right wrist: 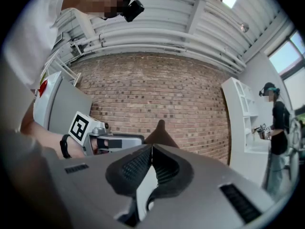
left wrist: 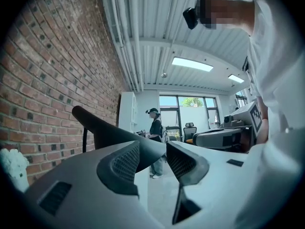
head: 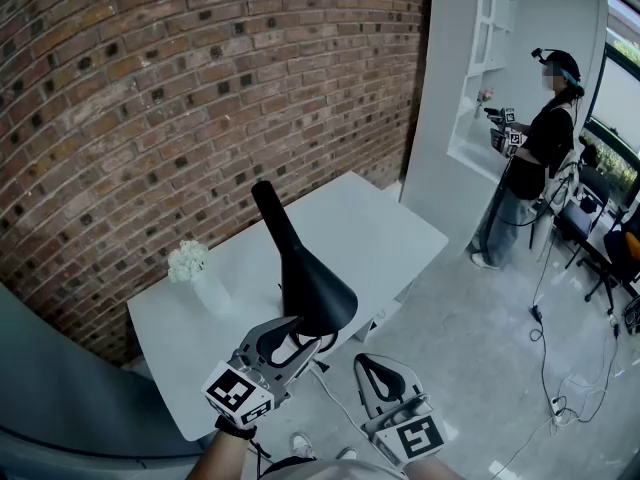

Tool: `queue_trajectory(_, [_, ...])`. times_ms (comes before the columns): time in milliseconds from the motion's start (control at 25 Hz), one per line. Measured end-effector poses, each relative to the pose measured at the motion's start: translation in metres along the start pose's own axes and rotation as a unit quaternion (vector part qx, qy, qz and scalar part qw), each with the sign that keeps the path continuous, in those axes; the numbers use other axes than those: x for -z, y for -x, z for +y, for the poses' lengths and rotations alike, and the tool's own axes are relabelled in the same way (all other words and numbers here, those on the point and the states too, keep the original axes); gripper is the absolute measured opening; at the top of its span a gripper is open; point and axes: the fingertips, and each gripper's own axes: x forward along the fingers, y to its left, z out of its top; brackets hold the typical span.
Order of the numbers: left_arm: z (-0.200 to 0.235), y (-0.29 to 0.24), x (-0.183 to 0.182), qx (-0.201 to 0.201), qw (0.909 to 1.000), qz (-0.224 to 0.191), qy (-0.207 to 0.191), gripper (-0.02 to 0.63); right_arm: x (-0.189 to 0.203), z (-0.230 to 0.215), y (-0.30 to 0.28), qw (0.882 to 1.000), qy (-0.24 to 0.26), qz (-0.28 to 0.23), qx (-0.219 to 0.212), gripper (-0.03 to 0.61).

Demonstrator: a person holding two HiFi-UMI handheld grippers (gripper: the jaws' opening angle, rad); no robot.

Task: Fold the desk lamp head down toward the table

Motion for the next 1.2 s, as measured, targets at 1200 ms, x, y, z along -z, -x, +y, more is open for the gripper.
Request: queue_trajectory(1200, [0.033, -0.007, 0.065, -0.011, 0.9984, 0.055, 0.011, 0.178, 0.001, -0.001, -0.025, 0.999, 0.027, 0.027, 0.036, 0.018])
